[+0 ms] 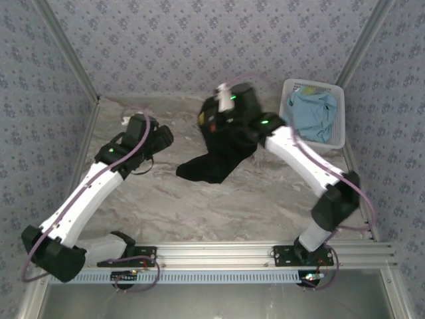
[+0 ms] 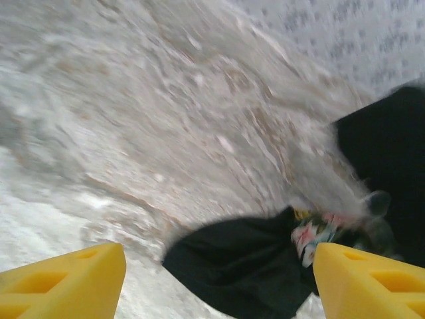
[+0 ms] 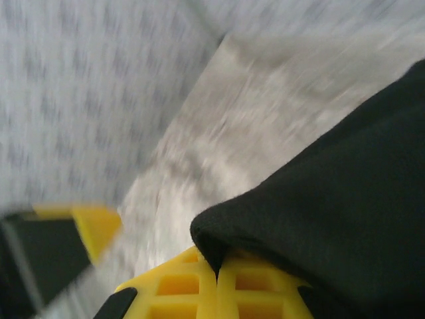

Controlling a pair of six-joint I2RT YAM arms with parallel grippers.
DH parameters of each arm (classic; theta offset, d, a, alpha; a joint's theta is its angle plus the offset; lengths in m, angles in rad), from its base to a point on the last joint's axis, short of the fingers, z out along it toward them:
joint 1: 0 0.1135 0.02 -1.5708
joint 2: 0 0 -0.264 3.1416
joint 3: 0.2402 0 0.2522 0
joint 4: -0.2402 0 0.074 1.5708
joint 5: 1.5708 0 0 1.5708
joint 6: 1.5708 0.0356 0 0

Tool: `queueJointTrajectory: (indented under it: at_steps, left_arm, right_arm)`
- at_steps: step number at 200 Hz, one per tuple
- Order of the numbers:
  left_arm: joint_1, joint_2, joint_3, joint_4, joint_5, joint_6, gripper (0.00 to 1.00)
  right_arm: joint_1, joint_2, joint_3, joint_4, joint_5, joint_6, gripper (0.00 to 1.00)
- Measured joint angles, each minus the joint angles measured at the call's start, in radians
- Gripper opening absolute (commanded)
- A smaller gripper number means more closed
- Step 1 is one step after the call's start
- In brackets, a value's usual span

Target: Fold and stack the t-shirts

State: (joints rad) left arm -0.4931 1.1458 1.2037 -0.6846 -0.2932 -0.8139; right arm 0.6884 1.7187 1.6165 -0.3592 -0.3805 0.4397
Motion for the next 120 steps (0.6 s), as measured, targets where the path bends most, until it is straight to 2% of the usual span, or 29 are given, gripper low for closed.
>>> queueJointTrajectory:
  at_steps: [20, 41, 59, 72, 102, 120]
  left_arm:
    - [0.051, -0.065, -0.01, -0.031, -0.014, -0.01, 0.76]
    - [0.112, -0.095, -0.049, -0.06, 0.014, -0.022, 0.78]
    - [0.166, -0.092, -0.115, -0.064, 0.08, -0.031, 0.81]
    - [0.196, -0.069, -0.168, -0.065, 0.143, -0.037, 0.83]
    - [0.211, 0.034, -0.255, -0.061, 0.277, -0.074, 0.84]
    - [0.204, 0.084, -0.314, -0.044, 0.351, -0.14, 0.84]
  right_arm:
    - [0.125, 0.206, 0.07, -0.06, -0.062, -0.042, 0.36]
    - [0.203, 0.314, 0.095, -0.143, -0.09, -0.084, 0.52]
    - [0.201, 0.297, 0.087, -0.184, -0.088, -0.089, 0.56]
    - [0.157, 0.224, 0.023, -0.156, -0.07, -0.067, 0.58]
    - [-0.054, -0.028, -0.246, -0.1, 0.005, 0.073, 0.56]
    - [-0.161, -0.109, -0.38, -0.073, 0.039, 0.163, 0.56]
